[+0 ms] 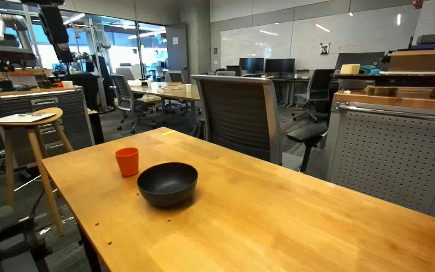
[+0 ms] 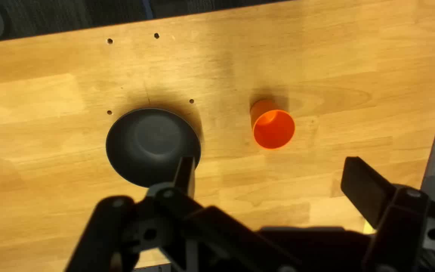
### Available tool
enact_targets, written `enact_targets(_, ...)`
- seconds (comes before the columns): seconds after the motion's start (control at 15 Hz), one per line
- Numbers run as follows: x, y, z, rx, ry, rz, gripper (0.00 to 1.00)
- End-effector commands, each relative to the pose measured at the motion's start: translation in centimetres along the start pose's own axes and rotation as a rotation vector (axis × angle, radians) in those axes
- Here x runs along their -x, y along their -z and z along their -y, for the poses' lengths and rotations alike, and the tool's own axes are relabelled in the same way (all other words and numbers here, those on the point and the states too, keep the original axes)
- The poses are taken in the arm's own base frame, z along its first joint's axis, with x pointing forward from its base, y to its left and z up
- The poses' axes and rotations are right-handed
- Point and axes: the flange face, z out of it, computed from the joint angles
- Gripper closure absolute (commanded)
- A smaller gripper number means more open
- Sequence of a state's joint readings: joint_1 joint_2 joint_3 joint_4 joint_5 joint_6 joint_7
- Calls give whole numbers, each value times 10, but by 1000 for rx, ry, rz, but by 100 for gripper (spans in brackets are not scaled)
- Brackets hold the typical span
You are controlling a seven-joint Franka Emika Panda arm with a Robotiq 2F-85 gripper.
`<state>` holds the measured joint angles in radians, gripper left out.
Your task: Place the cup in the bowl
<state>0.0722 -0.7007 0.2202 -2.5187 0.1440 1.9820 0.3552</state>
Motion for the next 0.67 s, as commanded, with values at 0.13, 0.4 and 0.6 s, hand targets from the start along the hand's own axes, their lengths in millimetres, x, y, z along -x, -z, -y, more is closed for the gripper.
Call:
enact_targets(0.13, -2, 8, 2, -6, 2, -15, 0)
enact_targets(0.4, -18, -11, 3, 75, -50, 43, 0)
enact_targets(0.6, -49, -62, 11, 162, -63, 109, 0)
